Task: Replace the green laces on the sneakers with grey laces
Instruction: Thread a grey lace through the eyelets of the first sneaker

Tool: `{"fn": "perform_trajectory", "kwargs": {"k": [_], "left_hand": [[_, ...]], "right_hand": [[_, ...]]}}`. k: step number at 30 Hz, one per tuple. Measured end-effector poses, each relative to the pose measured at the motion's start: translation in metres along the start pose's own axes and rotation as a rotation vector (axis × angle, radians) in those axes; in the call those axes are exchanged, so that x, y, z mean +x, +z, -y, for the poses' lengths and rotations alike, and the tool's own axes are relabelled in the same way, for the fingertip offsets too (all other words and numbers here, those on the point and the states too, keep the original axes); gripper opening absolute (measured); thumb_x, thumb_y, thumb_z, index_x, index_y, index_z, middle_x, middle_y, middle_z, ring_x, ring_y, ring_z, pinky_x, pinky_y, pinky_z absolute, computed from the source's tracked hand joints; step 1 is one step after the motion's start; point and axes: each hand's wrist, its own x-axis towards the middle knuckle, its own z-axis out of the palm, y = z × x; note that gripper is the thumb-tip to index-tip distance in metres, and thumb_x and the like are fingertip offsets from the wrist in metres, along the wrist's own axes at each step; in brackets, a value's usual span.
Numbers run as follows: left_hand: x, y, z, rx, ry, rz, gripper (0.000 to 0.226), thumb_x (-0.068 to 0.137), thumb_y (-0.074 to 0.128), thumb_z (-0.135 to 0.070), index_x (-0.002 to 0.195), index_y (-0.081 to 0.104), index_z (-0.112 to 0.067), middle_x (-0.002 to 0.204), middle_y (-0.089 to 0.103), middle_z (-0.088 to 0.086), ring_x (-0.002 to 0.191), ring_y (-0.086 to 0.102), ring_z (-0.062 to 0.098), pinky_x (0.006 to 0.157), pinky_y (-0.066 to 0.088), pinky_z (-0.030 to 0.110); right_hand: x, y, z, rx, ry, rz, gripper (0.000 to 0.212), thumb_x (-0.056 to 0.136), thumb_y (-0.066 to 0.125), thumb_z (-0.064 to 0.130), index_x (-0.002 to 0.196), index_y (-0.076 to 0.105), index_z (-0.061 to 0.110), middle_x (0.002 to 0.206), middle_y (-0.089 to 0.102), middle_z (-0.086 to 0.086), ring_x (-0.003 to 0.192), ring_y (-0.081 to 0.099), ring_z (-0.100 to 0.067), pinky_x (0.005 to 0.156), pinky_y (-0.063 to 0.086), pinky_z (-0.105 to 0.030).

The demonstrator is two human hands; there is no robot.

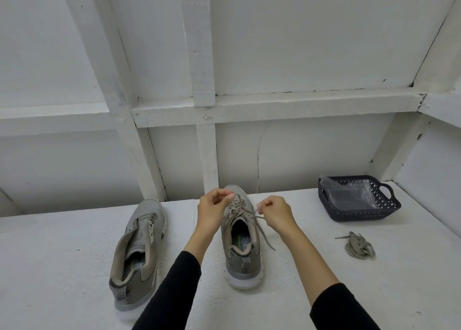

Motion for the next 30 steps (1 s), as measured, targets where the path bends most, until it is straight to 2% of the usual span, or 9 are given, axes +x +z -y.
{"fn": "perform_trajectory", "kwargs": {"k": [3, 9, 12, 15, 17, 19, 21, 25, 30], "left_hand": [[-0.004, 0.002, -0.007, -0.04, 0.072, 0.095, 0.011, 0.089, 0.067, -0.006, 0.089, 0.072, -0.015, 0.089, 0.074, 0.001, 0.085, 0.069, 0.006, 0.074, 0.051, 0.013], [-0.007, 0.001, -0.003, 0.087, 0.138, 0.169, 0.016, 0.083, 0.074, -0.009, 0.092, 0.062, -0.015, 0.078, 0.074, 0.0, 0.075, 0.068, 0.004, 0.07, 0.047, 0.011], [-0.009, -0.001, 0.001, 0.179, 0.135, 0.217, 0.02, 0.082, 0.076, -0.014, 0.092, 0.06, -0.016, 0.08, 0.074, 0.002, 0.075, 0.068, 0.003, 0.07, 0.046, 0.01], [-0.01, -0.003, 0.001, 0.264, 0.133, 0.247, 0.013, 0.085, 0.075, -0.024, 0.09, 0.065, -0.017, 0.078, 0.071, -0.002, 0.07, 0.063, 0.002, 0.067, 0.044, 0.01], [-0.009, -0.007, -0.001, 0.325, 0.108, 0.295, 0.027, 0.09, 0.067, -0.037, 0.081, 0.068, -0.012, 0.07, 0.064, -0.007, 0.065, 0.055, 0.006, 0.065, 0.042, 0.014], [-0.008, -0.011, -0.006, 0.222, 0.017, 0.356, 0.045, 0.094, 0.057, -0.045, 0.073, 0.063, -0.006, 0.06, 0.052, -0.006, 0.059, 0.046, 0.008, 0.062, 0.038, 0.017], [-0.006, -0.013, -0.013, -0.082, -0.13, 0.367, 0.037, 0.096, 0.051, -0.039, 0.074, 0.061, -0.011, 0.055, 0.038, -0.007, 0.053, 0.035, 0.008, 0.054, 0.03, 0.019], [0.0, -0.011, -0.017, -0.818, -0.38, 0.352, 0.027, 0.092, 0.045, -0.012, 0.111, 0.063, -0.009, 0.066, 0.047, -0.006, 0.056, 0.043, 0.008, 0.06, 0.038, 0.022], [-0.001, -0.007, -0.011, -0.746, -0.398, 0.288, 0.039, 0.098, 0.04, 0.006, 0.127, 0.058, -0.011, 0.104, 0.071, 0.003, 0.077, 0.069, 0.011, 0.076, 0.059, 0.024]], "right_hand": [[-0.008, 0.003, 0.005, 0.366, 0.119, 0.174, 0.023, 0.098, 0.053, 0.011, 0.079, 0.064, 0.005, 0.065, 0.059, -0.003, 0.047, 0.044, -0.006, 0.039, 0.035, -0.014], [-0.004, 0.007, 0.001, 0.766, 0.335, 0.232, 0.034, 0.098, 0.055, 0.031, 0.09, 0.068, 0.001, 0.078, 0.066, -0.01, 0.052, 0.045, -0.01, 0.04, 0.039, -0.016], [0.001, 0.009, -0.002, 0.875, 0.396, 0.223, 0.019, 0.09, 0.068, 0.021, 0.083, 0.067, 0.004, 0.077, 0.065, -0.007, 0.048, 0.045, -0.007, 0.039, 0.037, -0.015], [0.004, 0.01, 0.0, 0.947, 0.405, 0.199, 0.008, 0.088, 0.066, 0.005, 0.08, 0.064, 0.004, 0.077, 0.061, -0.007, 0.048, 0.043, -0.005, 0.037, 0.034, -0.013], [0.007, 0.008, 0.002, 1.032, 0.328, 0.174, 0.003, 0.089, 0.063, 0.0, 0.088, 0.066, 0.0, 0.081, 0.063, -0.008, 0.053, 0.044, -0.006, 0.04, 0.037, -0.014], [0.006, 0.004, 0.005, 1.119, 0.224, 0.177, 0.01, 0.09, 0.059, -0.003, 0.099, 0.064, -0.002, 0.087, 0.068, -0.008, 0.053, 0.047, -0.005, 0.043, 0.04, -0.014], [0.004, 0.001, 0.008, 1.131, 0.112, 0.173, 0.012, 0.092, 0.056, -0.004, 0.1, 0.063, 0.002, 0.091, 0.071, -0.007, 0.054, 0.051, -0.004, 0.049, 0.042, -0.015], [-0.001, 0.001, 0.008, 1.02, -0.094, 0.097, 0.017, 0.094, 0.051, -0.006, 0.099, 0.06, 0.007, 0.095, 0.072, -0.002, 0.069, 0.063, 0.001, 0.064, 0.043, -0.017], [-0.002, 0.007, 0.002, 0.637, -0.268, -0.029, 0.02, 0.091, 0.056, -0.007, 0.091, 0.064, 0.011, 0.09, 0.072, -0.002, 0.083, 0.067, -0.004, 0.072, 0.05, -0.013]]}}
